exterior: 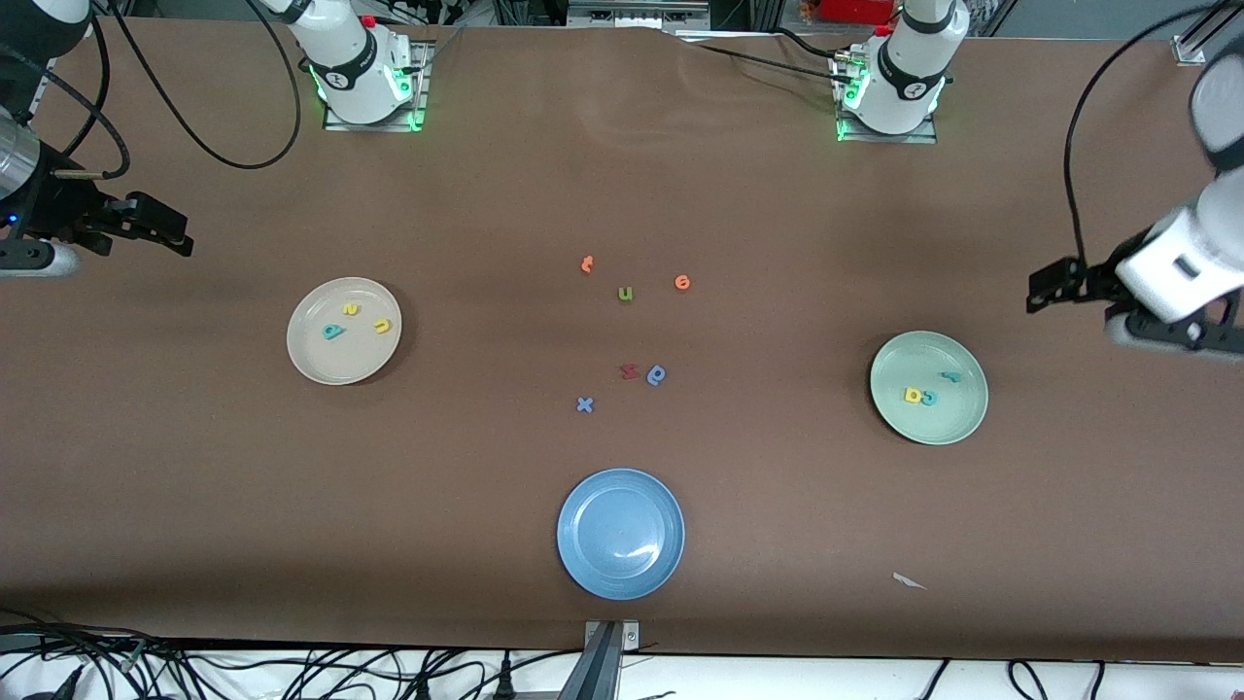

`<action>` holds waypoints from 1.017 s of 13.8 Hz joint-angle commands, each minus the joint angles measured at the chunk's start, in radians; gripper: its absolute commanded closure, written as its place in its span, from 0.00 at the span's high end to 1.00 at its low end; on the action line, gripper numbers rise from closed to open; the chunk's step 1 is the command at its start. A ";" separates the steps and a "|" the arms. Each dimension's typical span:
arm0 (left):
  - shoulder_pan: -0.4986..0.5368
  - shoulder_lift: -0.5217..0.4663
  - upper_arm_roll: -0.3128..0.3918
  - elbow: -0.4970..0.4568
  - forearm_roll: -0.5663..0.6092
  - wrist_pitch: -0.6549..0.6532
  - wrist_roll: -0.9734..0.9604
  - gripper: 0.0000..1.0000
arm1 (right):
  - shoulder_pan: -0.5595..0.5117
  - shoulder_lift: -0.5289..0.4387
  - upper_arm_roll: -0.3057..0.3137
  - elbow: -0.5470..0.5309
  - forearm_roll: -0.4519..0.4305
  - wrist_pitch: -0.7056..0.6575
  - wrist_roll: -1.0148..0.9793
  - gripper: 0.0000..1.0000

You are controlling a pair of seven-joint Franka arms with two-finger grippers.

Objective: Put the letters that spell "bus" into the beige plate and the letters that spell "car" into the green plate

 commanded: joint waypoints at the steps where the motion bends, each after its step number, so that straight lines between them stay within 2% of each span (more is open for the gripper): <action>1: -0.029 -0.070 0.024 -0.041 -0.015 0.012 -0.022 1.00 | -0.026 -0.033 0.020 -0.034 -0.014 0.013 0.001 1.00; 4: -0.060 -0.104 0.064 -0.047 -0.014 0.009 -0.022 1.00 | -0.024 -0.030 0.015 -0.036 -0.013 0.019 -0.002 1.00; 14: -0.052 -0.122 0.060 -0.058 -0.014 -0.034 -0.014 1.00 | -0.023 -0.030 0.018 -0.036 -0.013 0.015 -0.002 1.00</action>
